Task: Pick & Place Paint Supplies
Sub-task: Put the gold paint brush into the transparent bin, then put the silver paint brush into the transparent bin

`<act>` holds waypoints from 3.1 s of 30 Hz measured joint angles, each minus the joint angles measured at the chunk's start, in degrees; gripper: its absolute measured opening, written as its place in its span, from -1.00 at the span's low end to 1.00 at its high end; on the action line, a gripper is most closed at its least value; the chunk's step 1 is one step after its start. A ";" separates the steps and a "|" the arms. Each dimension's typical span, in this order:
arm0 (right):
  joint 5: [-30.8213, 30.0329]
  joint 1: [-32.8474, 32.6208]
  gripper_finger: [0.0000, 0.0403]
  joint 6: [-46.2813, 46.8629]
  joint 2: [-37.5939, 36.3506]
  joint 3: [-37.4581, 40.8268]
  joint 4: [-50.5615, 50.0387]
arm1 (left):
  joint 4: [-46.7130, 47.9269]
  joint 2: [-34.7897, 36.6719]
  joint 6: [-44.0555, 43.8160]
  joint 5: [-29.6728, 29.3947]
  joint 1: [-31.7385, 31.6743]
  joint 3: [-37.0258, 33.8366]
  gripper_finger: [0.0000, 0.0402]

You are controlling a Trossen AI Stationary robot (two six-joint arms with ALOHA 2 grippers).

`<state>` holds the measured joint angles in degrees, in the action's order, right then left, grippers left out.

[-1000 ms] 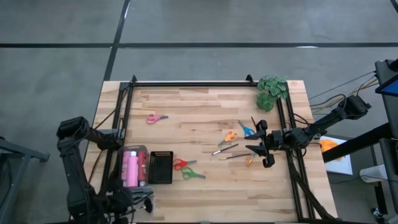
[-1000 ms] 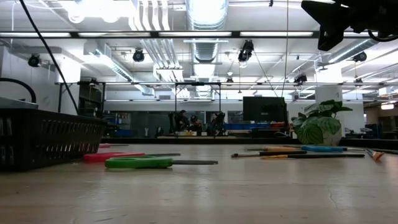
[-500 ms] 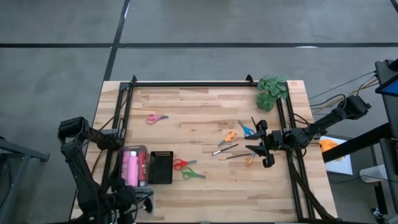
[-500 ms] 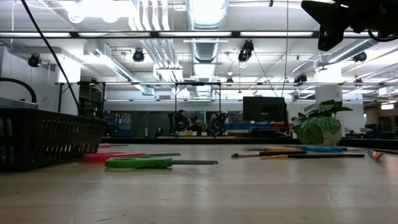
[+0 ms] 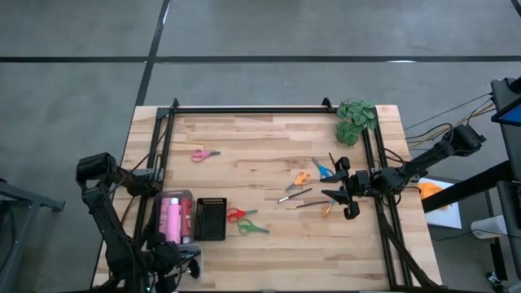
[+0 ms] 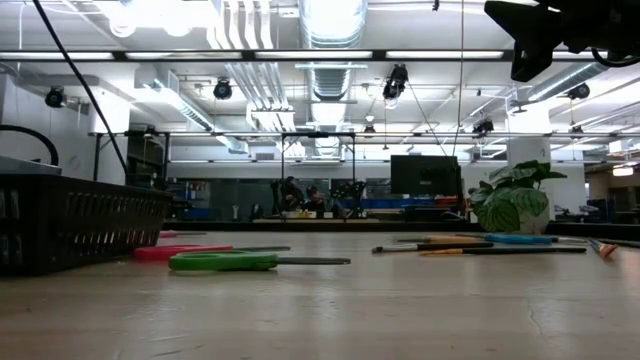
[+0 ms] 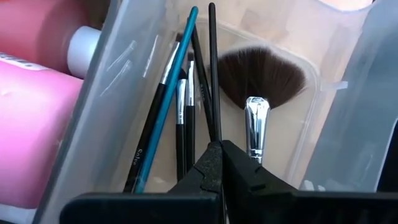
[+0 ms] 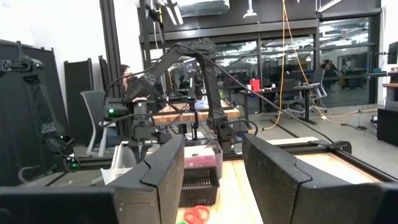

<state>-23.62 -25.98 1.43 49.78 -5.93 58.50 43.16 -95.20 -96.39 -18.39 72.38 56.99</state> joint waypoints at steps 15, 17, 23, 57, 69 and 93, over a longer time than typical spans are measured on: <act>0.00 0.01 -0.21 0.00 0.00 0.00 0.00 | -2.07 0.13 -0.75 0.00 0.00 0.07 -0.45; 0.00 0.00 -0.21 0.02 0.00 0.00 0.00 | -2.08 0.13 -0.74 0.01 0.00 0.05 -0.44; 0.00 0.00 -0.21 0.00 0.00 0.00 0.00 | -2.29 0.19 -0.75 0.00 -0.04 0.07 -0.44; 0.01 0.00 -0.21 0.00 0.00 0.00 0.00 | -14.37 13.86 42.33 -28.23 -25.11 -0.04 -0.44; 0.01 0.00 -0.21 0.01 -0.01 0.00 0.00 | -44.05 0.03 70.44 -14.47 -44.02 0.02 -0.44; 0.00 0.00 -0.21 0.00 -0.02 -0.02 0.02 | -60.14 -11.04 76.93 6.32 -61.07 1.27 0.01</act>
<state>-23.61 -25.98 1.43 49.76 -5.96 58.52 -16.99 -106.24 -19.47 -12.07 11.31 58.26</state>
